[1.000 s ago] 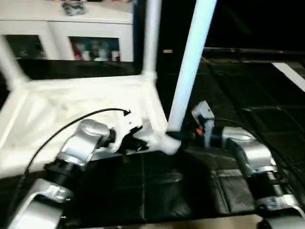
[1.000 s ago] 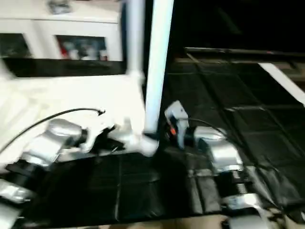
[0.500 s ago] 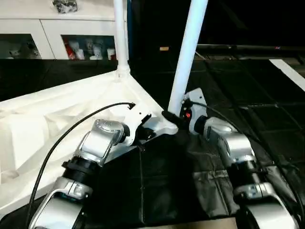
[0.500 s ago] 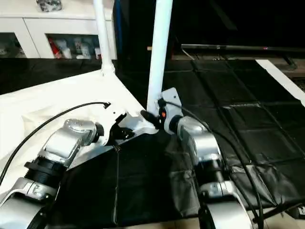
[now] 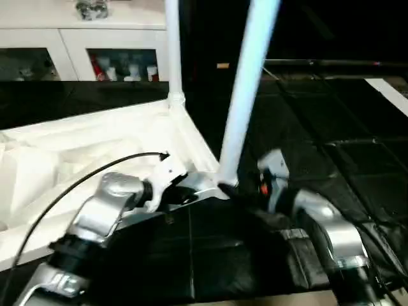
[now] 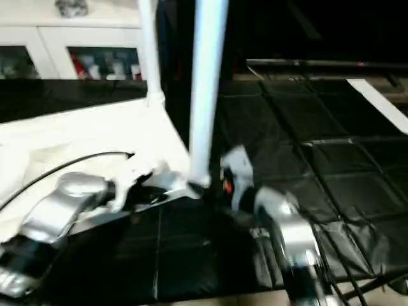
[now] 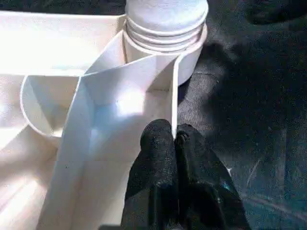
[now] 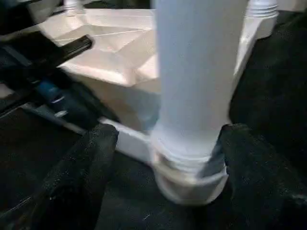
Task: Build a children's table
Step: Rotate leg to tighten
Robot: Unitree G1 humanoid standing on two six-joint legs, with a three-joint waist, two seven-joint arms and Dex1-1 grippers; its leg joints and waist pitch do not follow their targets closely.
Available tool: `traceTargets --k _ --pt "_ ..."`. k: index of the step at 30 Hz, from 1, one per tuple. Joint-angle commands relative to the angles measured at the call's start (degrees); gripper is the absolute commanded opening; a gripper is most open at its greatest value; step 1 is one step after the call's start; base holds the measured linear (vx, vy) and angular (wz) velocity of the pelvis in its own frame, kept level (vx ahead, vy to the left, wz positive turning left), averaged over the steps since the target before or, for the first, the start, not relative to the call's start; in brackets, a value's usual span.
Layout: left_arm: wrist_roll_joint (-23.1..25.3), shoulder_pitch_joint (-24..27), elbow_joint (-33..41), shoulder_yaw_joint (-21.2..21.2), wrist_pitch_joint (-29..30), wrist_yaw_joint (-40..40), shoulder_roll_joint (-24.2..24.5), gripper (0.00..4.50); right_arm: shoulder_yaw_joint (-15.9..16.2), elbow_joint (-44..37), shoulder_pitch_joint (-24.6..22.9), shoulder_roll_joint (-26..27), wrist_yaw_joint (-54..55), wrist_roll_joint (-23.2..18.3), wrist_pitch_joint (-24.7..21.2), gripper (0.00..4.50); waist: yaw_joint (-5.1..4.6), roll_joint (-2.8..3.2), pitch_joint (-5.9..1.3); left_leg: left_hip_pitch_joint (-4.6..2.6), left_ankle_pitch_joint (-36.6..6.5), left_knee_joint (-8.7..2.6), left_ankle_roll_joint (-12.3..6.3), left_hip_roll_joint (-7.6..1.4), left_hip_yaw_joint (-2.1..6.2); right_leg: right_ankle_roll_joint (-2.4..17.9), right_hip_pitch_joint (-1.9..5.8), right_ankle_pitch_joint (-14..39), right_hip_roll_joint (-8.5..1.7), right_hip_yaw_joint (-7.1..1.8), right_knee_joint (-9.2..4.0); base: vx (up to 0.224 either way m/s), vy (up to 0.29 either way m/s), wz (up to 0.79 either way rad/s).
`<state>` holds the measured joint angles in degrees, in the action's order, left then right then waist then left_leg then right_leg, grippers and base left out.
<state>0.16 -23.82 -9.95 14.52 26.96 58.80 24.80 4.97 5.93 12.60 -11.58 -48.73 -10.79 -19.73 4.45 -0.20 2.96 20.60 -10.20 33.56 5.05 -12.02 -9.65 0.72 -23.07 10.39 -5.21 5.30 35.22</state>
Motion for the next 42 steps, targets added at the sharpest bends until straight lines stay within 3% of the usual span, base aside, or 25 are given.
traceTargets --k 1,3,5,11,14,15,16,17,19,20,21,22,23,24,25,26,28,29,31,33,34,37,38,39,42 --pt "-0.16 0.69 1.72 0.73 -2.91 1.41 0.64 0.00 2.08 -2.24 -0.97 -0.06 -1.76 -0.97 -0.31 3.61 0.02 0.67 -3.36 -0.11 -16.82 -4.36 -0.32 -0.85 0.29 8.72 3.26 17.87 -2.81 -2.81 -5.26 0.000 0.000 0.00" --pt "-0.01 1.39 1.74 1.20 -4.27 2.19 1.16 0.00 2.31 -3.16 -1.74 -0.67 -2.06 -0.90 -0.07 3.61 -0.22 1.20 -3.30 -0.44 -17.72 -4.45 0.02 -0.91 0.38 8.52 2.88 19.02 -2.71 -2.85 -5.38 0.000 0.000 0.00" --pt "-0.31 2.09 1.94 1.92 -5.82 3.09 1.91 0.00 2.56 -4.75 -2.68 -1.41 -2.81 -1.64 0.02 3.61 -0.40 0.90 -3.33 -0.37 -17.84 -4.48 -0.01 -0.96 0.40 8.67 3.02 17.96 -2.61 -2.89 -5.30 0.000 0.000 0.00" --pt "-0.09 0.97 -0.71 3.50 -9.72 6.12 3.55 0.00 2.36 -5.53 -2.22 -3.69 -5.16 -2.47 0.85 3.61 -0.70 1.17 -3.41 -0.23 -16.59 -4.39 -0.59 -0.93 0.34 9.89 3.08 15.01 -2.58 -2.94 -4.96 0.000 0.000 0.00" --pt "0.23 0.23 -3.11 3.94 -11.70 6.65 3.35 0.00 2.22 -3.82 -1.30 -4.96 -5.62 -1.83 2.18 3.61 -0.70 0.71 -3.43 -0.33 -16.49 -4.30 -0.74 -0.84 0.22 9.97 3.01 15.34 -2.54 -2.93 -5.05 0.000 0.000 0.00" --pt "0.35 0.16 -3.49 4.16 -12.06 6.83 3.40 0.00 2.33 -3.61 -1.09 -5.35 -5.85 -1.71 2.47 3.61 -0.64 0.89 -3.41 -0.34 -16.60 -4.32 -0.55 -0.92 0.22 9.96 3.00 15.96 -2.71 -2.98 -5.03 0.000 0.000 0.00" --pt "0.86 0.07 -4.32 4.70 -13.07 6.97 3.52 0.00 2.07 -3.01 -0.64 -5.80 -6.24 -1.83 2.75 3.61 -0.48 0.29 -3.40 -0.30 -16.33 -4.27 -0.78 -0.88 0.20 9.49 3.05 17.40 -2.80 -2.97 -5.05 0.000 0.000 0.00" --pt "0.98 0.06 -4.51 4.82 -13.32 6.99 3.55 0.00 2.00 -2.88 -0.54 -5.89 -6.31 -1.84 2.81 3.61 -0.42 0.16 -3.32 -0.31 -16.23 -4.31 -0.96 -0.90 0.15 9.22 2.95 18.07 -2.81 -3.00 -5.20 0.000 0.000 0.00" --pt "1.60 0.27 -5.71 5.72 -14.84 6.77 3.51 0.00 2.16 -0.96 0.32 -7.17 -7.72 -1.63 4.33 3.61 -0.09 -1.43 -3.31 0.01 -14.69 -4.30 -1.56 -1.02 0.11 8.42 3.03 19.31 -3.02 -2.99 -5.12 0.000 0.000 0.00" --pt "1.60 0.27 -5.71 5.72 -14.84 6.77 3.51 0.00 2.16 -0.96 0.32 -7.17 -7.72 -1.63 4.33 3.61 -0.09 -1.43 -3.31 0.01 -14.69 -4.30 -1.56 -1.02 0.11 8.42 3.03 19.31 -3.02 -2.99 -5.12 0.000 0.000 0.00" --pt "1.74 0.53 -5.60 6.06 -15.15 6.93 3.69 0.00 2.28 -0.15 0.80 -7.65 -8.39 -1.58 4.78 3.61 0.28 -0.67 -3.30 -0.21 -14.61 -4.36 -1.43 -1.11 0.14 8.09 2.85 20.42 -3.16 -3.04 -5.17 0.000 0.000 0.00" --pt "1.76 0.70 -5.46 6.23 -15.25 7.09 3.82 0.00 2.35 0.31 1.09 -7.90 -8.83 -1.59 4.98 3.61 0.57 -1.12 -3.33 -0.26 -14.19 -4.35 -1.48 -1.20 0.14 8.13 2.83 20.03 -3.24 -3.06 -5.04 0.000 0.000 0.00" --pt "1.82 0.98 -5.12 6.54 -15.36 7.54 4.11 0.00 2.43 0.99 1.63 -8.27 -9.83 -1.73 5.27 3.61 0.78 -2.11 -3.27 -0.23 -14.07 -4.44 -1.53 -1.27 0.00 7.84 2.79 19.78 -3.16 -3.05 -5.17 0.000 0.000 0.00" --pt "2.03 1.03 -5.01 7.05 -15.98 8.50 4.66 0.00 2.64 2.45 2.72 -8.90 -10.94 -1.92 6.07 3.61 0.95 -2.41 -3.40 -0.23 -13.83 -4.42 -1.59 -1.28 0.10 7.91 2.84 19.56 -3.24 -3.00 -4.83 0.000 0.000 0.00" --pt "2.11 0.95 -4.99 7.12 -16.05 8.58 4.75 0.00 2.61 2.75 2.97 -8.98 -11.07 -1.95 6.20 3.61 1.24 -2.15 -3.27 -0.33 -13.90 -4.56 -1.57 -1.31 0.11 7.71 2.66 20.30 -3.37 -3.06 -4.90 0.000 0.000 0.00" --pt "2.34 0.55 -5.13 7.35 -16.50 8.84 5.15 0.00 2.45 4.04 4.01 -9.18 -11.30 -2.11 6.74 3.61 1.35 -2.70 -3.29 -0.36 -13.76 -4.57 -1.46 -1.36 0.10 7.47 2.65 20.13 -3.40 -3.07 -4.88 0.000 0.000 0.00" --pt "2.45 0.40 -5.29 7.45 -16.84 8.92 5.28 0.00 2.23 4.78 4.51 -9.10 -11.15 -2.16 7.06 3.61 1.46 -2.43 -3.27 -0.63 -14.77 -4.73 -0.72 -1.45 0.12 7.54 2.47 20.03 -3.37 -3.09 -4.95 0.000 0.000 0.00" --pt "2.40 0.16 -5.39 7.57 -17.30 9.51 5.69 0.00 1.93 5.57 5.45 -8.80 -10.53 -2.08 7.32 3.61 1.25 -4.84 -3.27 -0.50 -14.63 -4.61 -0.88 -1.48 -0.13 7.23 2.47 19.72 -3.23 -3.04 -5.02 0.000 0.000 0.00" --pt "2.19 -0.10 -5.19 8.02 -18.30 11.05 6.52 0.00 1.21 7.34 7.70 -7.88 -9.98 -2.66 7.75 3.61 1.76 -4.23 -3.39 -0.69 -13.72 -4.80 -0.35 -1.45 0.11 7.02 2.38 20.22 -3.53 -3.11 -4.59 0.000 0.000 0.00" --pt "1.85 -0.20 -5.01 8.04 -18.53 11.72 6.85 0.00 1.31 7.84 8.58 -7.72 -10.41 -2.85 7.95 3.61 1.72 -4.41 -3.32 -0.87 -13.93 -4.84 0.22 -1.61 0.07 7.19 2.18 18.91 -3.42 -3.12 -4.54 0.000 0.000 0.00" --pt "1.53 -0.16 -4.72 8.11 -18.97 12.12 6.91 0.00 1.66 8.41 9.11 -8.05 -11.55 -2.88 8.13 3.61 1.75 -4.96 -3.22 -0.85 -14.60 -4.86 0.41 -1.56 0.02 7.09 2.24 18.65 -3.36 -3.12 -4.51 0.000 0.000 0.00" --pt "1.02 -0.50 -4.22 8.25 -19.70 13.22 7.22 0.00 3.20 9.67 10.22 -9.84 -15.50 -2.45 9.07 3.61 2.22 -5.22 -3.38 -1.02 -14.47 -4.73 0.49 -1.62 -0.08 7.53 2.28 16.89 -3.35 -3.22 -4.32 0.000 0.000 0.00" --pt "0.56 -0.70 -3.98 8.37 -19.91 14.34 7.56 0.00 3.80 10.46 10.78 -10.54 -18.15 -2.94 9.49 3.61 2.47 -3.60 -3.40 -1.17 -14.37 -4.85 0.86 -1.63 0.06 7.92 2.23 15.58 -3.42 -3.34 -4.11 0.000 0.000 0.00" --pt "0.07 -0.86 -3.69 8.62 -19.85 15.69 7.91 0.00 4.05 11.12 11.24 -10.92 -20.69 -3.89 9.29 3.61 2.13 -4.18 -3.43 -0.91 -15.09 -4.79 1.03 -1.55 -0.04 8.40 2.52 14.02 -3.14 -3.23 -4.22 0.000 0.000 0.00" --pt "0.35 -1.86 -4.35 9.73 -21.05 17.65 8.51 0.00 4.79 12.97 12.42 -10.66 -24.19 -5.23 7.85 3.45 2.23 -4.35 -3.62 -0.85 -14.57 -4.62 0.63 -1.42 -0.07 9.50 2.77 12.52 -3.16 -3.24 -3.99 0.000 0.000 0.00"
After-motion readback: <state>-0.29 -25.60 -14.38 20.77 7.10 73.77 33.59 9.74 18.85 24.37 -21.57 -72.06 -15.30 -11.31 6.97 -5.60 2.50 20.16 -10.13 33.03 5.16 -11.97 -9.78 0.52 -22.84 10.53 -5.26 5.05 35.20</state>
